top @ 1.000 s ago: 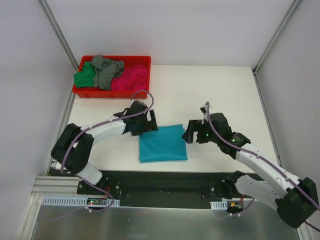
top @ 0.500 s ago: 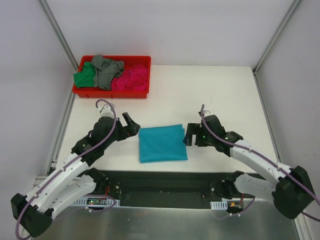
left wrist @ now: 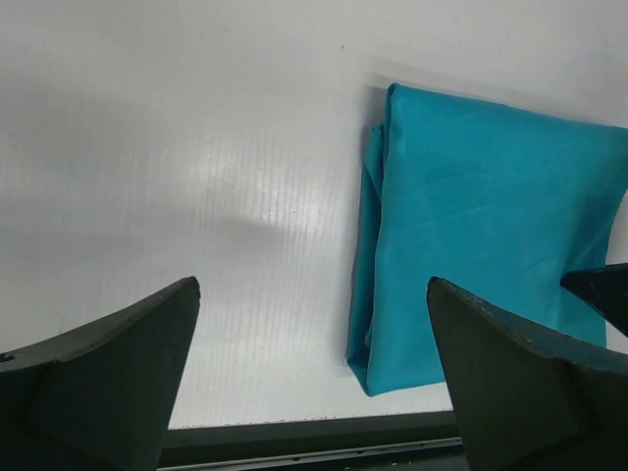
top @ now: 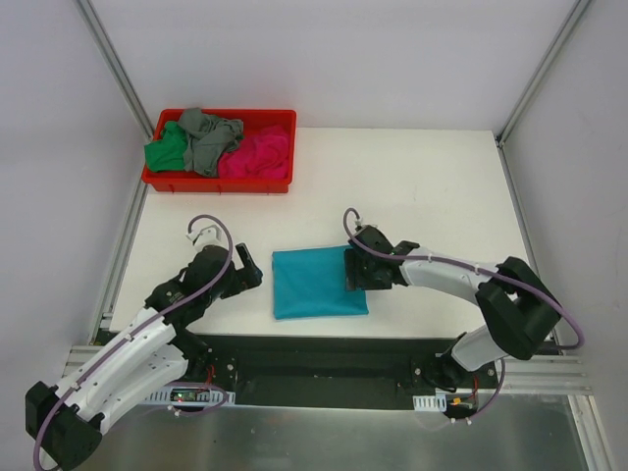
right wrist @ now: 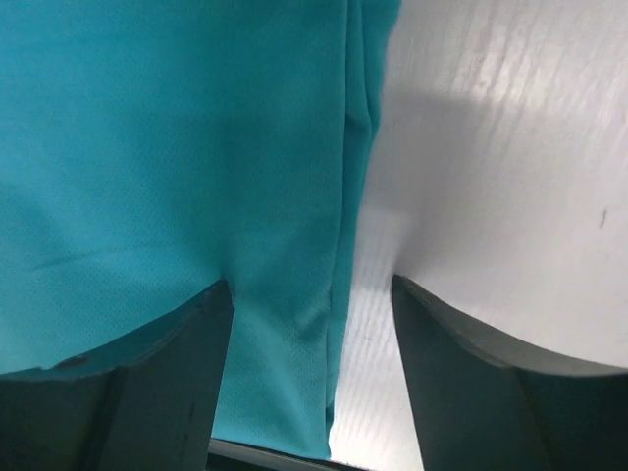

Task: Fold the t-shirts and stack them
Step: Put the neatly folded tshirt into the corner of the board with the right arm

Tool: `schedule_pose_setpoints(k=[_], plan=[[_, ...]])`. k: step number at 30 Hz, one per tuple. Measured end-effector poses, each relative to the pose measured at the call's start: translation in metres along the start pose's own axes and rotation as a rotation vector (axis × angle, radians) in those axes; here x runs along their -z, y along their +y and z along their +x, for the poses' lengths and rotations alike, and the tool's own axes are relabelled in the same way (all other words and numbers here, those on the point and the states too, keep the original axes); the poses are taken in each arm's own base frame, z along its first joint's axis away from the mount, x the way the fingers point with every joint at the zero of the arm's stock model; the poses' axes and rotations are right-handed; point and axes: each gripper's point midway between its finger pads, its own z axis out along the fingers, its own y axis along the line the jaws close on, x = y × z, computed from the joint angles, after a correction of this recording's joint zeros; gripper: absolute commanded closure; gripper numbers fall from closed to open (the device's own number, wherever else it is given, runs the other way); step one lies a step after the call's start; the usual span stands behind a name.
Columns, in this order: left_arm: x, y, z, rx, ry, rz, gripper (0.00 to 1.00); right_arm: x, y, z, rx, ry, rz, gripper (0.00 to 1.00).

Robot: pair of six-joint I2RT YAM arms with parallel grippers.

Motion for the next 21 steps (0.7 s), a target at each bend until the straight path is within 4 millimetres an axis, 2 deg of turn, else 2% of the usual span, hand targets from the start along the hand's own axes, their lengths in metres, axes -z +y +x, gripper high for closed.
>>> schedule_pose_setpoints(k=[4,5,10,14,17,21], plan=[[-0.005,0.005,0.006,-0.011,0.028,-0.031,0.01,-0.011,0.014,-0.001,0.008,0.021,0.007,0.6],[-0.005,0.005,0.006,-0.012,0.03,-0.034,0.01,-0.013,0.014,-0.002,0.014,0.024,0.017,0.68],[-0.005,0.007,0.003,-0.011,0.013,-0.045,0.01,-0.023,0.024,-0.016,0.021,0.026,0.061,0.93],[-0.003,0.008,-0.002,-0.006,-0.013,-0.045,0.01,-0.033,0.027,-0.042,0.035,0.009,0.085,0.98],[-0.001,0.008,-0.005,0.0,-0.032,-0.041,0.01,-0.04,0.009,-0.073,0.038,-0.009,0.146,0.99],[0.002,0.008,-0.009,0.013,-0.056,-0.032,0.01,-0.045,-0.045,-0.128,0.036,-0.034,0.283,0.99]])
